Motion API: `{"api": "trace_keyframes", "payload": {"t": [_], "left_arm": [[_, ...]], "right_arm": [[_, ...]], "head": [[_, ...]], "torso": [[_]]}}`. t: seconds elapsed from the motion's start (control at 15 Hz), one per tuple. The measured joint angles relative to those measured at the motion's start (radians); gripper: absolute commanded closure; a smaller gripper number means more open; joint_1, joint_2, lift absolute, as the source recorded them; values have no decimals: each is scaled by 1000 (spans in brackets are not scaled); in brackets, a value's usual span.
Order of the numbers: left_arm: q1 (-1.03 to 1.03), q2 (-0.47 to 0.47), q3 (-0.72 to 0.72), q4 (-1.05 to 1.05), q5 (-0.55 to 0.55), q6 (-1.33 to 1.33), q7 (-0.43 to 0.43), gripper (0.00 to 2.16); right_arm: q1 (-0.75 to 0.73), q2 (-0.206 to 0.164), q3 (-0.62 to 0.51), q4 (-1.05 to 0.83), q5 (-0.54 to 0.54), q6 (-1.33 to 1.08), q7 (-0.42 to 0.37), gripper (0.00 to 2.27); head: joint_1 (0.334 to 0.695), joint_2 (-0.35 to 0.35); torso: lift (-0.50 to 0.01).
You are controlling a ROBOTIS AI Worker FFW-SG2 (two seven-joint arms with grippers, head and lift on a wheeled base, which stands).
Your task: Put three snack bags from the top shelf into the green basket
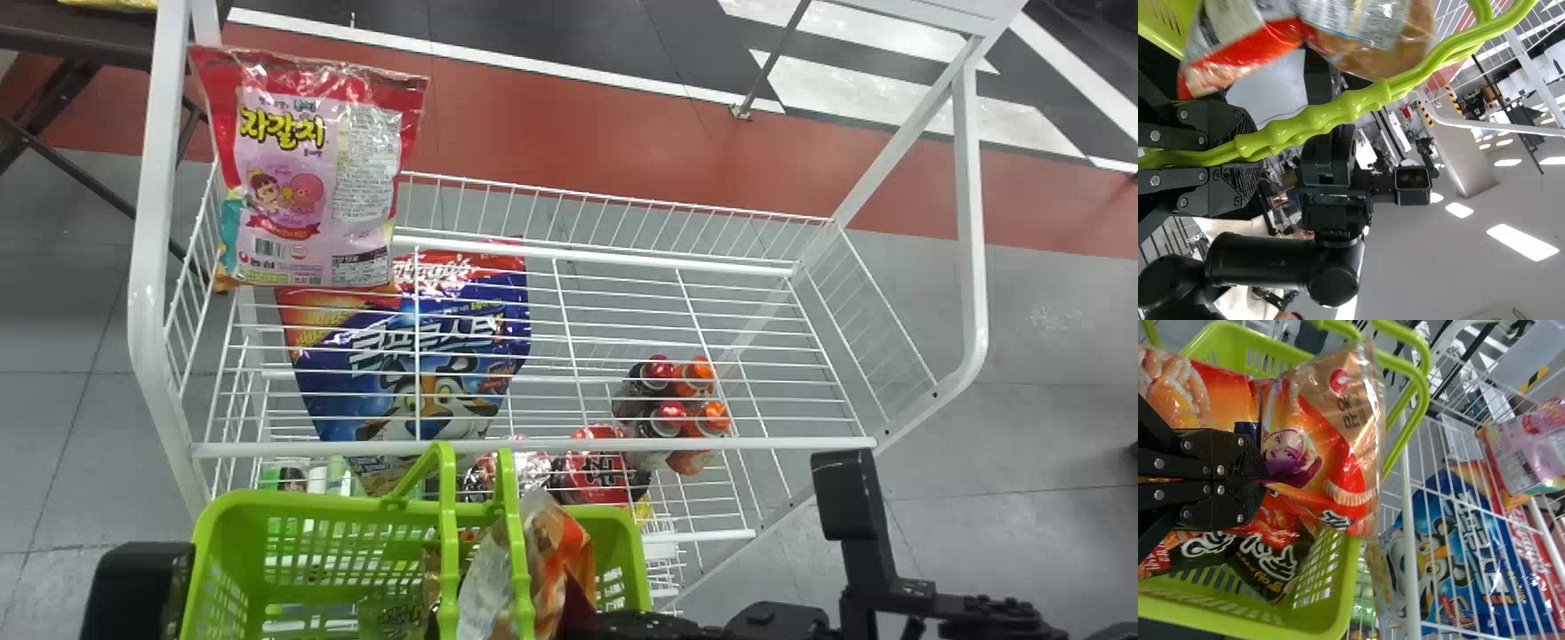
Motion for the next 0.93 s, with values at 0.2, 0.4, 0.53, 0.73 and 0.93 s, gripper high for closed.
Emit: {"api": "trace_keyframes", "payload": {"t": [0.2, 0.4, 0.53, 0.73, 0.93], "left_arm": [[3, -1, 0, -1, 0, -7, 1, 1413], [3, -3, -2, -2, 0, -16, 4, 1413], [3, -3, -3, -2, 0, -18, 4, 1409], [3, -3, -2, -2, 0, -18, 4, 1413], [4, -2, -2, -4, 0, -18, 6, 1413]], "right_arm": [[16, -12, 41, 10, 35, 0, -66, 2243], [59, -32, 90, 17, 53, 0, -70, 2003], [69, -35, 92, 14, 47, 0, -83, 53], [70, -33, 2, -25, -28, 0, -110, 26], [68, -26, -109, -112, -137, 0, -127, 53]], "head": [[695, -350], [695, -350], [695, -350], [695, -350], [695, -350]], "torso": [[-45], [-45], [-45], [-45], [-45]]}}
